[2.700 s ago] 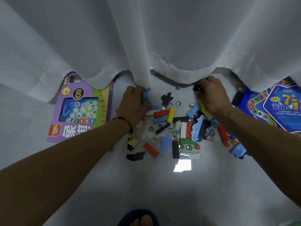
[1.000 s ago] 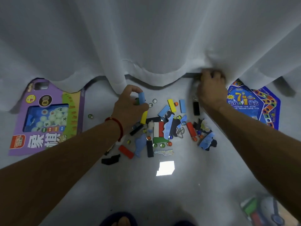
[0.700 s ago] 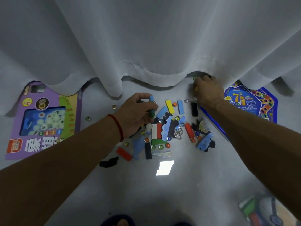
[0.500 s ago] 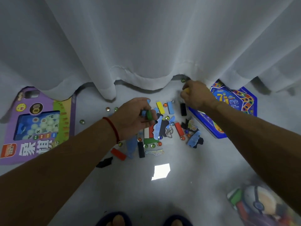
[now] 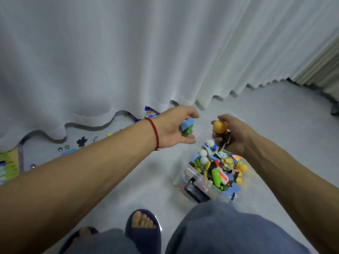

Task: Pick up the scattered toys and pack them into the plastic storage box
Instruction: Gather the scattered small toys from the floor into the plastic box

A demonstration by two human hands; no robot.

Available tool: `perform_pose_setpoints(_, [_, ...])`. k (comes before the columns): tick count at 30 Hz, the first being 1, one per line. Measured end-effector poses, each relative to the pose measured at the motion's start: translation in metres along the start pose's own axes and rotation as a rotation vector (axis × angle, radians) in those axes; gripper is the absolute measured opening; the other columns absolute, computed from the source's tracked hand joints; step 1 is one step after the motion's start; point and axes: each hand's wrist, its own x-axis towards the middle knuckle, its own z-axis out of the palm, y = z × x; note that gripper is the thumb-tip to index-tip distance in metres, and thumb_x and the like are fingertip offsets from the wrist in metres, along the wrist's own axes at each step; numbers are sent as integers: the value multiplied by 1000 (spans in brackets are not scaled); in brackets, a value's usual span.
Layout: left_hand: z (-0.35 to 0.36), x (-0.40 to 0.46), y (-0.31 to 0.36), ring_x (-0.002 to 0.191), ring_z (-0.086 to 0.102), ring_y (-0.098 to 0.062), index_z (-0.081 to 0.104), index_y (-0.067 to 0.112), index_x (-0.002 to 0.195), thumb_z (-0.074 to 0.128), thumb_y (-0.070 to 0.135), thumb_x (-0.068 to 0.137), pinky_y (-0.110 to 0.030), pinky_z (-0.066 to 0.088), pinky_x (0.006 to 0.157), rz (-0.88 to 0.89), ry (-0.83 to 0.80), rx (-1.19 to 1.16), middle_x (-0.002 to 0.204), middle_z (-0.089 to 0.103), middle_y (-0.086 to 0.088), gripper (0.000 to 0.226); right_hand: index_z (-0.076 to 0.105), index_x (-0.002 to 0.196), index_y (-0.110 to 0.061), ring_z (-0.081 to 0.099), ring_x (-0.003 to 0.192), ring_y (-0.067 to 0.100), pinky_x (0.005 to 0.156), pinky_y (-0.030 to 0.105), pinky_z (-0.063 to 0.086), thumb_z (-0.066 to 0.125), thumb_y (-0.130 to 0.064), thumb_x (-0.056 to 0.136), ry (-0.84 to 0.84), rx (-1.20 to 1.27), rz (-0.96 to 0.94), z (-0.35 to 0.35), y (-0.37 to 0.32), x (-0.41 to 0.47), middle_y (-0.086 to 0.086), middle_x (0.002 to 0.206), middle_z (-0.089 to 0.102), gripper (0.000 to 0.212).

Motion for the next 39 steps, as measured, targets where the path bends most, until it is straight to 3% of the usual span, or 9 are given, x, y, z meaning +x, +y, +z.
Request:
perform_pose_setpoints(4, [70, -3, -6, 146, 18, -42, 38, 13, 143, 56, 20, 90, -58, 36, 109, -37, -13, 145, 153, 22, -24, 56, 49, 119, -11, 46, 80, 29, 65, 40, 45, 45, -32, 99, 329, 22, -51, -83, 10, -28, 13, 98, 45, 29])
perform_pose_setpoints(7, [71, -8, -18, 132, 40, -37, 42, 14, 143, 60, 22, 88, -50, 46, 102, 3, 121, 209, 150, 30, -26, 59, 54, 110, -17, 35, 72, 21, 61, 31, 32, 48, -35, 93, 392, -133, -115, -105, 18, -46, 7, 98, 41, 26])
perform_pose_setpoints(11, [23, -26, -37, 91, 59, -23, 60, 13, 113, 62, 23, 82, -42, 58, 83, 41, 338, 306, 120, 57, -13, 33, 68, 109, -8, 57, 91, 26, 89, 44, 48, 53, -31, 92, 230, -222, -178, -79, 33, -56, 8, 105, 61, 32])
perform_pose_setpoints(15, [-54, -56, -59, 63, 49, -21, 55, 14, 81, 58, 15, 81, -31, 52, 60, 69, 544, 304, 80, 49, -11, 3, 71, 103, -5, 65, 85, 23, 82, 41, 57, 59, -23, 93, -40, -349, -274, -4, 52, -55, 13, 105, 68, 24])
perform_pose_setpoints(20, [-156, -92, -106, 67, 52, -26, 61, 11, 85, 52, 11, 87, -27, 48, 49, 25, 877, 351, 84, 55, -13, 9, 70, 97, -8, 63, 82, 19, 80, 43, 59, 60, -24, 92, -331, -682, -320, 94, 106, -26, 6, 93, 69, 20])
perform_pose_setpoints(23, [-196, -97, -140, 76, 56, -25, 62, 16, 84, 55, 12, 87, -35, 55, 63, -42, 978, 361, 89, 61, -11, 8, 66, 92, -20, 62, 91, 21, 85, 42, 56, 59, -28, 92, -353, -940, -312, 137, 142, 16, 5, 98, 67, 11])
perform_pose_setpoints(28, [-235, -79, -183, 83, 60, -24, 63, 19, 99, 54, 9, 88, -44, 58, 82, -69, 1007, 415, 96, 62, -4, 18, 40, 145, -16, 49, 126, 29, 101, 35, 43, 63, -25, 92, -286, -1350, -232, 172, 198, 101, 13, 143, 45, 58])
perform_pose_setpoints(32, [-253, -50, -197, 86, 61, -24, 61, 16, 104, 51, 5, 89, -43, 57, 82, -16, 978, 495, 96, 64, -7, 21, 31, 151, -21, 31, 139, 37, 109, 40, 36, 72, -8, 83, -194, -1400, -397, 178, 211, 155, 12, 156, 26, 80])
perform_pose_setpoints(39, [-265, -20, -197, 91, 61, -17, 58, 23, 107, 57, 8, 91, -26, 51, 71, 16, 972, 490, 101, 62, 2, 22, 23, 156, -31, 14, 148, 38, 115, 54, 31, 86, -23, 75, -489, -1543, -541, 197, 176, 215, 0, 166, 8, 103])
